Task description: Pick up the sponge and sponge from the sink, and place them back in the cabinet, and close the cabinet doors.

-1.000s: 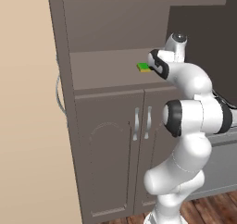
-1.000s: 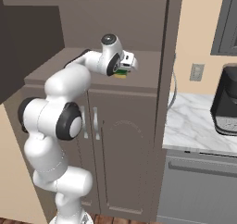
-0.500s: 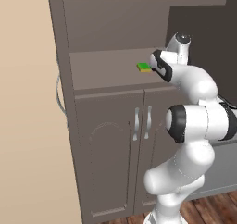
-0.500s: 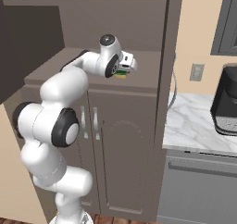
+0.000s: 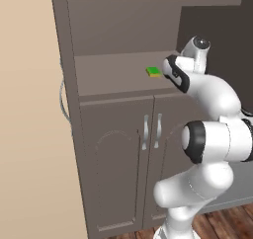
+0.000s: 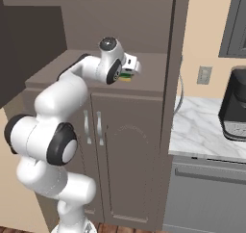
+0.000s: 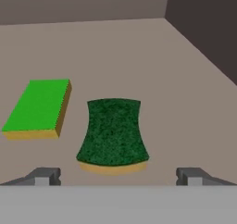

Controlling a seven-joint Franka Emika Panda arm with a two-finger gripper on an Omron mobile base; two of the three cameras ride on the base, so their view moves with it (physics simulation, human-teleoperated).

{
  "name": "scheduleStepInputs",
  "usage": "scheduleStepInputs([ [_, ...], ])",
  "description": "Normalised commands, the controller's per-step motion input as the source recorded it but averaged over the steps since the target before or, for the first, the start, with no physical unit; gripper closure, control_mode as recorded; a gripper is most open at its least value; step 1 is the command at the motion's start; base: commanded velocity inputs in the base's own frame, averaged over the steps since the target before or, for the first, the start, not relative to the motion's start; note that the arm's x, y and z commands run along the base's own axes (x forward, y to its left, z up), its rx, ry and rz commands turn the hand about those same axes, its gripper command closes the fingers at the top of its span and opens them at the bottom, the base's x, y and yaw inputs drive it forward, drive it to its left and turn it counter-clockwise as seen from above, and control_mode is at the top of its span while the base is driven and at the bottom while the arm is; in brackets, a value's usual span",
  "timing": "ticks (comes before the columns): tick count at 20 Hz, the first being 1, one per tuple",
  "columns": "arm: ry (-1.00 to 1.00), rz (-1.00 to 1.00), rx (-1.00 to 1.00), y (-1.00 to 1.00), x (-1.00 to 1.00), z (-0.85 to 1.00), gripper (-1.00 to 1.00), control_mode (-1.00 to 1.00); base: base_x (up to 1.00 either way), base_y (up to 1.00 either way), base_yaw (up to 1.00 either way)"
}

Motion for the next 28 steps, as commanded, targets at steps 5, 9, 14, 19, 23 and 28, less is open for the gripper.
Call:
scheduleStepInputs([
  [5, -0.04, 0.00, 0.00, 0.00, -0.33, 0.14, -1.00, -1.00, 0.00, 0.00, 0.00],
  [9, -0.03, 0.00, 0.00, 0.00, -0.37, 0.19, -1.00, -1.00, 0.00, 0.00, 0.00],
  [14, -0.03, 0.00, 0.00, 0.00, -0.39, 0.20, -1.00, -1.00, 0.00, 0.00, 0.00],
  [19, -0.03, 0.01, 0.00, -0.01, -0.35, 0.13, -1.00, -1.00, 0.00, 0.00, 0.00],
  [23, -0.02, 0.01, 0.00, -0.01, -0.34, 0.12, -1.00, -1.00, 0.00, 0.00, 0.00],
  [28, -0.02, 0.01, 0.00, 0.00, -0.36, 0.11, -1.00, -1.00, 0.00, 0.00, 0.00],
])
